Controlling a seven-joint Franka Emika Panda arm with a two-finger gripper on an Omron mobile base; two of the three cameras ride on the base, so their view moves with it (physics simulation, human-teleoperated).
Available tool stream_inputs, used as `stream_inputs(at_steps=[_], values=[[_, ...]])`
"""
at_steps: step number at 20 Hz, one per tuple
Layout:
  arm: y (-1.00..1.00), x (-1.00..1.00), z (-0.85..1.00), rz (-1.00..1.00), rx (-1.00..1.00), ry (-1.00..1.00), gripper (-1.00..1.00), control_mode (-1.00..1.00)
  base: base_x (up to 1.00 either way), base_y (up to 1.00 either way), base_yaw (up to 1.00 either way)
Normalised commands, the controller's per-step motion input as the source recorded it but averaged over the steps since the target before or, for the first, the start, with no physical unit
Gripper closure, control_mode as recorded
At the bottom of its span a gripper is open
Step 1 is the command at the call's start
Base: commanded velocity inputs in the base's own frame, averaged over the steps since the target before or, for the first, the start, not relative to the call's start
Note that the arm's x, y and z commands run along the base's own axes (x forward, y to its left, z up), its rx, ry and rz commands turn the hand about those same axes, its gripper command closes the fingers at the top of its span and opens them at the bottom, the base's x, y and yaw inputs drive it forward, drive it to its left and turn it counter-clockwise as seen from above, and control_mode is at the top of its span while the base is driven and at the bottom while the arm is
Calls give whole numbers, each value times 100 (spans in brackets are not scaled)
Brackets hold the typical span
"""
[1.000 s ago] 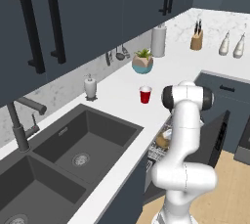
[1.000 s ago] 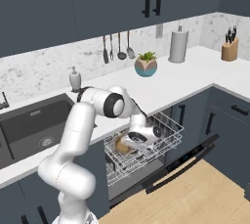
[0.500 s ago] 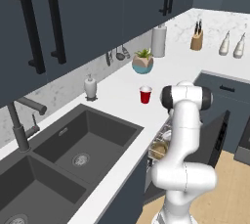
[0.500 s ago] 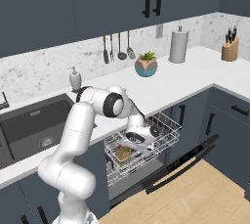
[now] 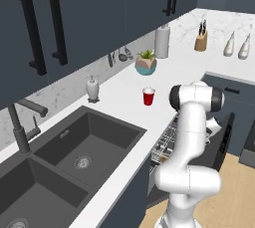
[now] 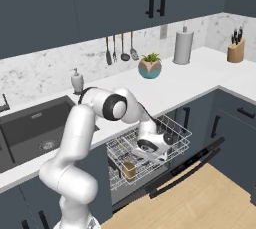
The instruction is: Pick up the cup and bowl from the counter, place them in the dishwasher, and close the dishwasher door.
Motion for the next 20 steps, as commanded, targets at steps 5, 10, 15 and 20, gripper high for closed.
stream_inputs(at_steps=[5,10,15,20], values=[[0,-48,100,-3,3,-12,-100,-100,0,0,0],[1,-24,100,-2,2,-13,-100,-100,0,0,0],[0,-4,100,0,0,3,-100,-100,0,0,0],[0,5,100,0,0,16,-100,-100,0,0,0]])
